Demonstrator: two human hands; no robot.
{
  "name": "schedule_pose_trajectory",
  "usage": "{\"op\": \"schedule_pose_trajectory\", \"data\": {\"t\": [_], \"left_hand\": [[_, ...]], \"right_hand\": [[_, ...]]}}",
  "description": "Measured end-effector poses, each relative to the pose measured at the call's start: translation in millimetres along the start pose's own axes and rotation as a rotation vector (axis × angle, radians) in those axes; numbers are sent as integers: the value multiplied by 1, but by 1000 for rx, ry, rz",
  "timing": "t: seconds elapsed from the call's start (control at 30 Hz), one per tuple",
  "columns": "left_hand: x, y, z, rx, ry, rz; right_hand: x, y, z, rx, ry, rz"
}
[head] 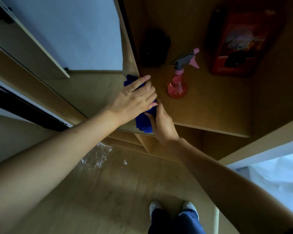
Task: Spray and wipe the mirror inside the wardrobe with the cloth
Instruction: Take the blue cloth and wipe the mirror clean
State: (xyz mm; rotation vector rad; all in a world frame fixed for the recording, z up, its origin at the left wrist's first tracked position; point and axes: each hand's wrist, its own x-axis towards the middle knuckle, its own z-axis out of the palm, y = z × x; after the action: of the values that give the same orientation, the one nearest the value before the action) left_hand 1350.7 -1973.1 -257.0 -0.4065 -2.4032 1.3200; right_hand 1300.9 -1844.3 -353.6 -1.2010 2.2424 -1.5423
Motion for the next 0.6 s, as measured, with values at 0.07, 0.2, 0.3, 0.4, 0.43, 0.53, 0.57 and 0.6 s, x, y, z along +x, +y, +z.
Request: {"op": "schedule_pose_trajectory", "data": {"t": [0.07, 0.2, 0.3, 0.4, 0.43, 0.53, 0.57, 0.6], "left_hand": [[0, -1, -10, -81, -15, -49], [-6, 2, -29, -499, 15, -128], [-15, 9, -44, -808, 98, -352], [-16, 17, -59, -1020, 185, -666], [-13, 20, -64, -1062, 205, -736], [-3, 26, -78, -1141, 224, -849], [0, 28, -83, -1175, 216, -897], [3, 30, -88, -1238, 202, -962]], "right_hand": [[-5, -3, -12, -34, -3, 10], [-12, -7, -44, -7, 14, 63], [-13, -14, -73, 82, 35, 150], [-10, -28, -98, 124, 23, 231], [-8, -34, -106, 144, 23, 252], [-8, -52, -124, 310, 55, 330], [-9, -60, -129, 394, 63, 361], [-11, -67, -134, 482, 67, 386]]}}
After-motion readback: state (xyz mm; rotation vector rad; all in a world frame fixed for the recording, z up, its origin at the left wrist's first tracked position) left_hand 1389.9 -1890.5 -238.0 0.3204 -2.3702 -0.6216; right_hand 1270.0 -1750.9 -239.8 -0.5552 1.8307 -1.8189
